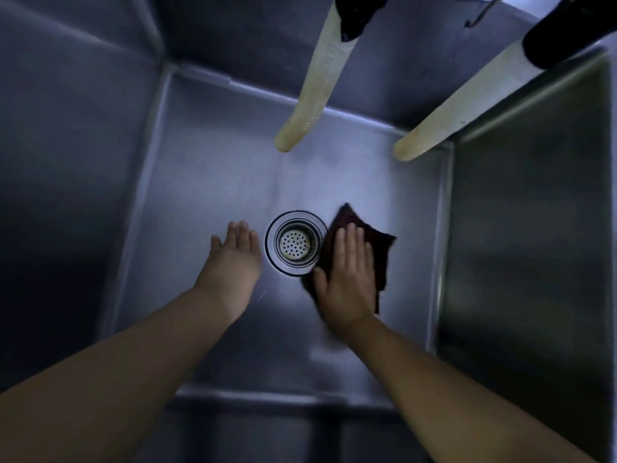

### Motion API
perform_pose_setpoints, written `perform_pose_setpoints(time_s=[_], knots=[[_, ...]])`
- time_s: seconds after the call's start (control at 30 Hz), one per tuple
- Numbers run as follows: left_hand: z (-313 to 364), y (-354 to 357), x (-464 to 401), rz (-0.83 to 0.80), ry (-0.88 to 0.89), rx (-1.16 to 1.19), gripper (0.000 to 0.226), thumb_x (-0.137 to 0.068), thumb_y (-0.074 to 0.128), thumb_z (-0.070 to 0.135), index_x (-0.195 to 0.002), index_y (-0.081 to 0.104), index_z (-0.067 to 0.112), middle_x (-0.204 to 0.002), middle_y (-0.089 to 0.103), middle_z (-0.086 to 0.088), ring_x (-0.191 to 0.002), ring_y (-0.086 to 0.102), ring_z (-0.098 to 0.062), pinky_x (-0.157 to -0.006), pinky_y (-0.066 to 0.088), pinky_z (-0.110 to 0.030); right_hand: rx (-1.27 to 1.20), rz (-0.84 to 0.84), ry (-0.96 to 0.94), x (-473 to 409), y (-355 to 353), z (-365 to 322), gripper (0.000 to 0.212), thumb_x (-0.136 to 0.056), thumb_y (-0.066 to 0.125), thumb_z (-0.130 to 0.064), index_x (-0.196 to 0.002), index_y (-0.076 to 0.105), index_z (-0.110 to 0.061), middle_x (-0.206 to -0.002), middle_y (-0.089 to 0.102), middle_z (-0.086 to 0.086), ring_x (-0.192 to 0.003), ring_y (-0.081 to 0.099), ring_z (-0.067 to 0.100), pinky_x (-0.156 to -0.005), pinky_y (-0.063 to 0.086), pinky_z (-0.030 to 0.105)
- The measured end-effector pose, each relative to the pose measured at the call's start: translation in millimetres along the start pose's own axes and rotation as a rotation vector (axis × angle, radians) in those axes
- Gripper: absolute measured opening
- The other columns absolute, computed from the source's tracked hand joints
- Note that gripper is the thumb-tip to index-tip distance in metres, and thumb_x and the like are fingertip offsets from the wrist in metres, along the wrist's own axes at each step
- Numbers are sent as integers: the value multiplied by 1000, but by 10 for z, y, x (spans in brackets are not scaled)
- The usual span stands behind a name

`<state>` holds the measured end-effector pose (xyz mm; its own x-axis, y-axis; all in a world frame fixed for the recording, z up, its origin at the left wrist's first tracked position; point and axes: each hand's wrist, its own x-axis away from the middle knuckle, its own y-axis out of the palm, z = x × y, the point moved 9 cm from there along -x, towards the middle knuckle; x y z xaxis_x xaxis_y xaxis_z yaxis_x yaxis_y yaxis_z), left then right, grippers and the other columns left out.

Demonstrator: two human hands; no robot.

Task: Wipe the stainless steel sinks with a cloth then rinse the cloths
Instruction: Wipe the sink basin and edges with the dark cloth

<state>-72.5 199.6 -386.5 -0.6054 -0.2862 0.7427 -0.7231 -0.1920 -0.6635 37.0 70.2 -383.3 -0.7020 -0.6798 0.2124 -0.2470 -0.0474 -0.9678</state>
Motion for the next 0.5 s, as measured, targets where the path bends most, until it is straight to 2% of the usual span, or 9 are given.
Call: perform_pose_setpoints(time_s=[0.1, 0.17, 0.23, 0.27, 0.3, 0.4, 0.5], knots=[[-1, 28, -14, 0, -9, -2, 87, -91, 55, 22, -146, -8, -5, -154, -7, -27, -144, -1, -39, -116, 17, -49, 30, -40, -211, -113, 83, -450, 70, -88, 45, -41, -144, 33, -2, -153, 25, 20, -144, 20, 31, -119, 10, 41], [-6, 49, -22, -9, -11, -15, 93, -89, 58, 23, -145, -10, -5, -154, -9, -26, -144, -1, -39, -116, 16, -49, 50, -50, -329, -180, 92, -634, 62, -90, 44, -40, -137, 44, 0, -146, 38, 21, -135, 37, 34, -113, 27, 41], [-15, 54, -32, -15, -15, -7, 95, -87, 60, 23, -145, -10, -4, -155, -9, -26, -144, -2, -39, -116, 15, -49, 85, -28, -362, -188, 54, -675, 58, -89, 38, -41, -126, 56, -1, -128, 56, 19, -110, 55, 33, -93, 45, 38], [-16, 48, -40, -9, -15, -3, 94, -88, 59, 22, -145, -10, -4, -155, -8, -26, -144, -2, -38, -116, 16, -49, 103, -21, -361, -177, 44, -675, 57, -89, 35, -43, -121, 59, -2, -120, 59, 17, -102, 57, 31, -87, 45, 36], [-15, 44, -43, -2, -14, -1, 92, -88, 58, 22, -146, -9, -4, -155, -8, -26, -144, -1, -38, -116, 16, -49, 120, -42, -350, -165, 67, -677, 57, -90, 32, -44, -119, 60, -4, -116, 60, 14, -100, 56, 30, -88, 42, 37], [-10, 24, -34, 8, -12, 6, 90, -89, 58, 22, -146, -7, -4, -155, -7, -25, -144, -1, -38, -116, 17, -49, 107, -122, -265, -170, 186, -693, 52, -93, 28, -47, -116, 57, -10, -115, 60, 8, -108, 50, 26, -97, 32, 38], [-2, 1, -32, 15, -11, 14, 86, -91, 55, 20, -146, -6, -4, -155, -6, -25, -144, -1, -38, -116, 16, -49, 44, -136, -158, -227, 189, -709, 48, -94, 27, -45, -111, 58, -14, -115, 57, 5, -109, 47, 24, -97, 27, 37]])
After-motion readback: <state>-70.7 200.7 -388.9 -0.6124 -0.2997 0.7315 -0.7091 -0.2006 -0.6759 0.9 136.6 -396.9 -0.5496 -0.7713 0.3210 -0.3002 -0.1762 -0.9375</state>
